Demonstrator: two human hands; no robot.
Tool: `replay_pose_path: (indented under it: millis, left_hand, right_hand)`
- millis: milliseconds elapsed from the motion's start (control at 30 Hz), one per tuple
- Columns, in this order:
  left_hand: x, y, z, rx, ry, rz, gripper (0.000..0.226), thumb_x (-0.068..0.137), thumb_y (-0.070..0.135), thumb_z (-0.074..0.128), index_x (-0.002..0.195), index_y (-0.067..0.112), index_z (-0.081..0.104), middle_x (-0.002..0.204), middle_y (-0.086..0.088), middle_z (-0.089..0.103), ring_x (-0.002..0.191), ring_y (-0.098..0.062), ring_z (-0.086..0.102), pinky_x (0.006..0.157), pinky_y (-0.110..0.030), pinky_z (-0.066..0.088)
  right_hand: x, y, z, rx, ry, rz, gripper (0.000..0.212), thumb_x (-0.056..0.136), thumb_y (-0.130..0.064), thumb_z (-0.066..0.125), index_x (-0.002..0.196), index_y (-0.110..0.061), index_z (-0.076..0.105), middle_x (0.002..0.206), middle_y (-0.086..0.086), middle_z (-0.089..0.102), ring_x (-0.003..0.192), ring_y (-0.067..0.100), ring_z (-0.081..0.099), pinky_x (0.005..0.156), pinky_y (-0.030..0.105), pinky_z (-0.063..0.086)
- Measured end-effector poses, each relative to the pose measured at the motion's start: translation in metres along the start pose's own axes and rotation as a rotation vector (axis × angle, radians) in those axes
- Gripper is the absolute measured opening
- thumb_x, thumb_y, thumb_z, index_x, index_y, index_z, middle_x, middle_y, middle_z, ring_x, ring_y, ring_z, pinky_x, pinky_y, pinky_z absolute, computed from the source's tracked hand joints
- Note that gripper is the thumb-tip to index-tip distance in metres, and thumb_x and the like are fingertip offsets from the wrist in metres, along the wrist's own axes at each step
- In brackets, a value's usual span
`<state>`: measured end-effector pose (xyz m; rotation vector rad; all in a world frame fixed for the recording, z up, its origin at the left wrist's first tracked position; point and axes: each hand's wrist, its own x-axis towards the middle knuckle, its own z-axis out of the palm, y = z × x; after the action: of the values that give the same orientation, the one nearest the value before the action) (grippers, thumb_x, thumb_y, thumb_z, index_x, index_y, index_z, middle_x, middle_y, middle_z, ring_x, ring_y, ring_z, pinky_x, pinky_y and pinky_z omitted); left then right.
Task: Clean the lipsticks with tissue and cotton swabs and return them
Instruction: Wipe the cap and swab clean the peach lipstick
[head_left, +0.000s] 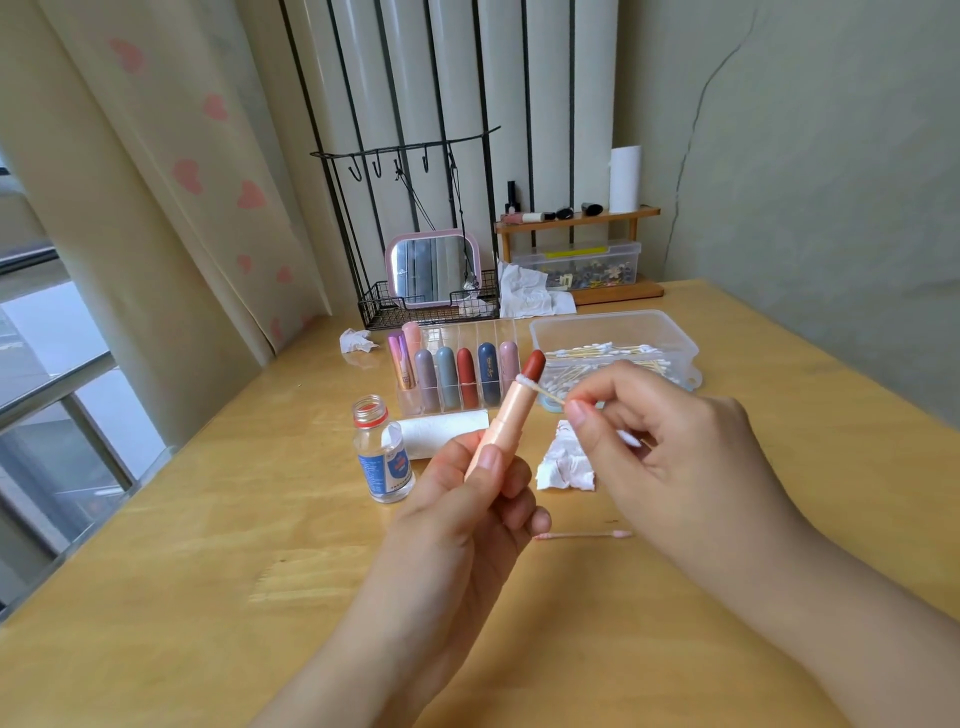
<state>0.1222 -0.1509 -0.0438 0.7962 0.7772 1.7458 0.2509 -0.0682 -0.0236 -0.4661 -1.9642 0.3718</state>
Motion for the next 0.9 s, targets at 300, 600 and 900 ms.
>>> replay_pose_path:
  millis: [300,600,900]
  left_hand:
    - [0.0,0.0023,0.0001,-0.017,-0.002,-0.015,0.017,0.08,0.02,0.055,0.09,0.007,0.056,0.067,-0.003,0.049,0.054,-0.014,0.043,0.057,-0.028,0.049]
    - [0.0004,0.0026,0.0008,0.049,-0.015,-0.024,0.021,0.087,0.023,0.057,0.086,0.012,0.075,0.068,-0.004,0.049,0.056,-0.013,0.045,0.058,-0.029,0.051]
    - [-0.0005,0.0049,0.0029,0.001,-0.05,-0.016,0.023,0.082,0.03,0.054,0.088,0.015,0.07,0.064,0.001,0.039,0.054,-0.011,0.038,0.058,-0.026,0.047]
  right_hand:
    - [-0.0003,-0.0021,0.0005,0.003,-0.023,-0.039,0.013,0.088,-0.03,0.051,0.08,-0.022,0.058,0.052,-0.025,0.036,0.048,-0.005,0.043,0.042,0.014,0.042]
    - [0.0,-0.004,0.0006,-0.031,-0.005,-0.057,0.015,0.088,-0.03,0.05,0.082,-0.02,0.06,0.057,-0.014,0.047,0.05,-0.005,0.045,0.045,0.018,0.046]
    - [0.0003,-0.0035,-0.0005,-0.046,-0.007,-0.069,0.014,0.088,-0.026,0.051,0.081,-0.017,0.059,0.056,-0.023,0.041,0.049,-0.001,0.041,0.044,0.017,0.044]
